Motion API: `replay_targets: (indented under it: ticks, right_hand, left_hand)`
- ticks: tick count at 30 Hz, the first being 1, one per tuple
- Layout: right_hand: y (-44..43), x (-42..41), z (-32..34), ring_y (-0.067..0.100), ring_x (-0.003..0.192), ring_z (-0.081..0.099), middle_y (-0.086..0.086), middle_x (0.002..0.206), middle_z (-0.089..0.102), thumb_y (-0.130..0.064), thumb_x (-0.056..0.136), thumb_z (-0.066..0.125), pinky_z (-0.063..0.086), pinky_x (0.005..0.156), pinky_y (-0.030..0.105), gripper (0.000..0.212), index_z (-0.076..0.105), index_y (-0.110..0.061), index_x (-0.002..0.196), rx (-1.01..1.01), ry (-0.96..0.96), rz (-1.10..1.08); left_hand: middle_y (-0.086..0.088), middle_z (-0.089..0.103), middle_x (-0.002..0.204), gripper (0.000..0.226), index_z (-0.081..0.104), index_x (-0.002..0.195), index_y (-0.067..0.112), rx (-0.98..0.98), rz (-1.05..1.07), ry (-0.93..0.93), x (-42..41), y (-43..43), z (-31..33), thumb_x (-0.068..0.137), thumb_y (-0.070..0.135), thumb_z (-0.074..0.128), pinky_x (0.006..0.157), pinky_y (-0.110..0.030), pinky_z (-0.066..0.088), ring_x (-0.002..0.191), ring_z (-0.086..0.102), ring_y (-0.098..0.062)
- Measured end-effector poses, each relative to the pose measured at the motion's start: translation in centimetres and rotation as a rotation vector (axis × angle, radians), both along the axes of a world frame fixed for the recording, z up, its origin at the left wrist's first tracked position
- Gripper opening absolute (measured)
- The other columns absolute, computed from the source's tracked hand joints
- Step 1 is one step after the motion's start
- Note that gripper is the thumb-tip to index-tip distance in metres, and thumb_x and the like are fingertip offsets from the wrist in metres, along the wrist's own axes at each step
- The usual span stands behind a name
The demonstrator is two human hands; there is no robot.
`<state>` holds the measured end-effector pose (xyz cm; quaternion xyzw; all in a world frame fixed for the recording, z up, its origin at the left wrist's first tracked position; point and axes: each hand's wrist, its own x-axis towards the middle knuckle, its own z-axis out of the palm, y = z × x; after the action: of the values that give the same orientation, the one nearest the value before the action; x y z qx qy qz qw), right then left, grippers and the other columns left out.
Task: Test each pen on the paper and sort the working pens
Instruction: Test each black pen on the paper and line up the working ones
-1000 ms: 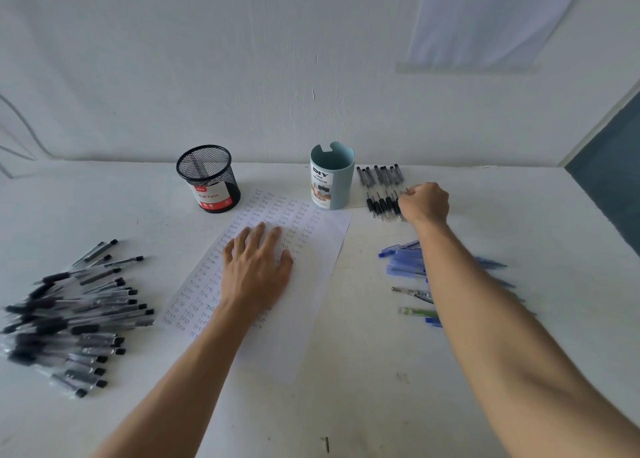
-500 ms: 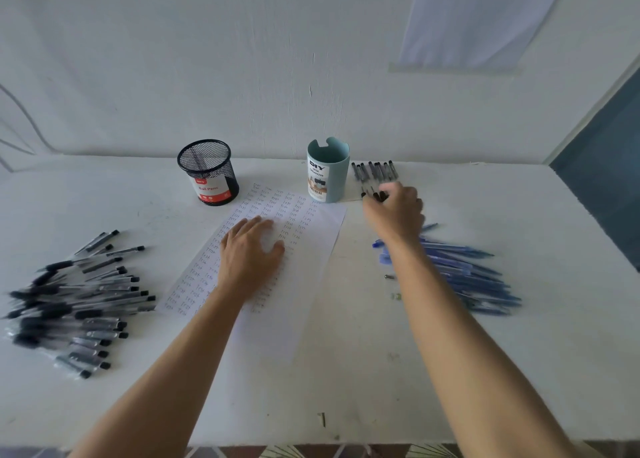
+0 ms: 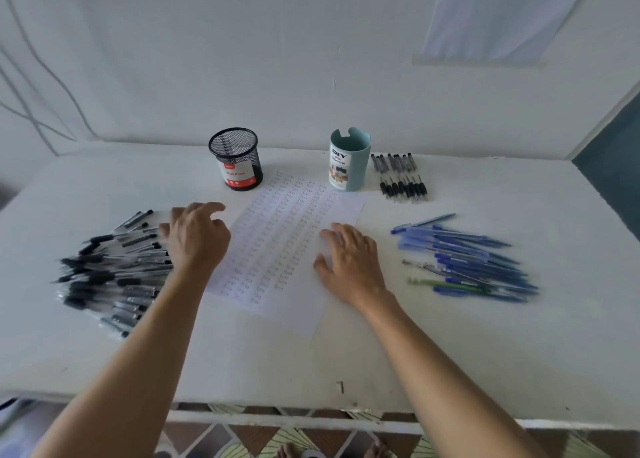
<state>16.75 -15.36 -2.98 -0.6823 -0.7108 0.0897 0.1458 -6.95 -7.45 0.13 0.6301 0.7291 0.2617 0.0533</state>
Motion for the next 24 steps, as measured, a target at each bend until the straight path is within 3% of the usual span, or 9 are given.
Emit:
replay_targets:
  ticks: [2, 5, 7, 9, 11, 16, 19, 22, 24]
  right_hand:
    - [-0.1, -0.2, 0.0, 0.027, 0.142, 0.033, 0.010, 0.152, 0.042, -0.040, 0.092, 0.043, 0.026, 0.111, 0.046, 0.051, 0.050, -0.015, 0.137, 0.013, -0.003, -0.019]
    - [-0.3, -0.5, 0.1, 0.028, 0.139, 0.038, 0.010, 0.148, 0.047, -0.046, 0.087, 0.031, 0.030, 0.109, 0.047, 0.060, 0.052, -0.015, 0.134, 0.015, 0.001, -0.030]
    - [-0.3, -0.4, 0.2, 0.027, 0.140, 0.037, 0.009, 0.148, 0.046, -0.047, 0.086, 0.028, 0.029, 0.110, 0.047, 0.063, 0.052, -0.015, 0.135, 0.009, 0.017, -0.028]
    - [-0.2, -0.2, 0.2, 0.024, 0.143, 0.034, 0.006, 0.151, 0.044, -0.044, 0.091, 0.039, 0.024, 0.113, 0.044, 0.055, 0.051, -0.017, 0.137, 0.005, 0.065, -0.030]
    - [-0.2, 0.2, 0.2, 0.019, 0.146, 0.027, 0.001, 0.155, 0.038, -0.040, 0.093, 0.050, 0.017, 0.115, 0.039, 0.052, 0.049, -0.021, 0.141, -0.016, 0.109, -0.022]
    - [-0.3, 0.7, 0.4, 0.015, 0.152, 0.011, -0.002, 0.164, 0.022, -0.042, 0.095, 0.052, 0.007, 0.119, 0.033, 0.059, 0.037, -0.027, 0.150, -0.103, 0.128, 0.027]
    - [-0.5, 0.7, 0.6, 0.017, 0.153, 0.005, 0.001, 0.166, 0.013, -0.042, 0.097, 0.048, 0.003, 0.121, 0.033, 0.063, 0.028, -0.024, 0.154, -0.131, 0.092, 0.058]
    - [-0.7, 0.6, 0.5, 0.019, 0.154, -0.004, 0.004, 0.167, 0.002, -0.043, 0.102, 0.037, -0.003, 0.122, 0.034, 0.065, 0.015, -0.018, 0.158, -0.166, -0.002, 0.089]
    - [-0.7, 0.5, 0.4, 0.021, 0.153, -0.009, 0.006, 0.167, -0.005, -0.043, 0.103, 0.030, -0.006, 0.122, 0.035, 0.066, 0.009, -0.016, 0.159, -0.179, -0.045, 0.106]
  left_hand:
    - [-0.006, 0.054, 0.141, 0.047, 0.064, 0.128, 0.019, -0.118, 0.122, 0.169, -1.4, 0.0, -0.1, 0.083, 0.008, 0.056, 0.100, -0.047, 0.026, 0.129, 0.037, -0.030]
    - [-0.012, 0.042, 0.143, 0.050, 0.051, 0.129, 0.009, -0.298, 0.205, 0.272, -2.9, -0.2, -0.1, 0.079, 0.008, 0.053, 0.104, -0.053, 0.025, 0.135, 0.028, -0.035]
    - [-0.015, 0.047, 0.140, 0.044, 0.050, 0.129, 0.005, -0.341, 0.212, 0.266, -3.4, -0.2, -0.2, 0.085, 0.008, 0.052, 0.108, -0.055, 0.025, 0.135, 0.031, -0.038]
    - [-0.016, 0.056, 0.131, 0.033, 0.058, 0.122, 0.006, -0.312, 0.197, 0.293, -3.6, -0.2, -0.3, 0.089, 0.004, 0.053, 0.104, -0.051, 0.029, 0.128, 0.038, -0.038]
    - [-0.018, 0.058, 0.128, 0.033, 0.065, 0.120, 0.007, -0.242, 0.175, 0.293, -3.7, -0.2, -0.3, 0.091, 0.000, 0.052, 0.101, -0.049, 0.032, 0.122, 0.042, -0.039]
    - [-0.024, 0.059, 0.122, 0.031, 0.071, 0.115, 0.006, -0.062, 0.146, 0.198, -4.1, -0.3, -1.3, 0.091, -0.005, 0.056, 0.100, -0.054, 0.034, 0.117, 0.044, -0.044]
    - [-0.023, 0.064, 0.118, 0.021, 0.068, 0.113, 0.003, 0.206, 0.036, 0.127, -3.7, -0.5, -1.5, 0.093, 0.001, 0.060, 0.103, -0.058, 0.035, 0.120, 0.048, -0.043]
    - [-0.014, 0.069, 0.118, 0.016, 0.056, 0.113, 0.001, 0.547, -0.161, -0.003, -2.2, -1.0, -1.1, 0.103, 0.010, 0.048, 0.117, -0.052, 0.021, 0.127, 0.054, -0.027]
    - [-0.011, 0.069, 0.114, 0.013, 0.048, 0.115, 0.009, 0.596, -0.288, -0.282, -0.6, -1.8, 0.0, 0.106, 0.013, 0.040, 0.106, -0.051, 0.041, 0.107, 0.061, -0.006]
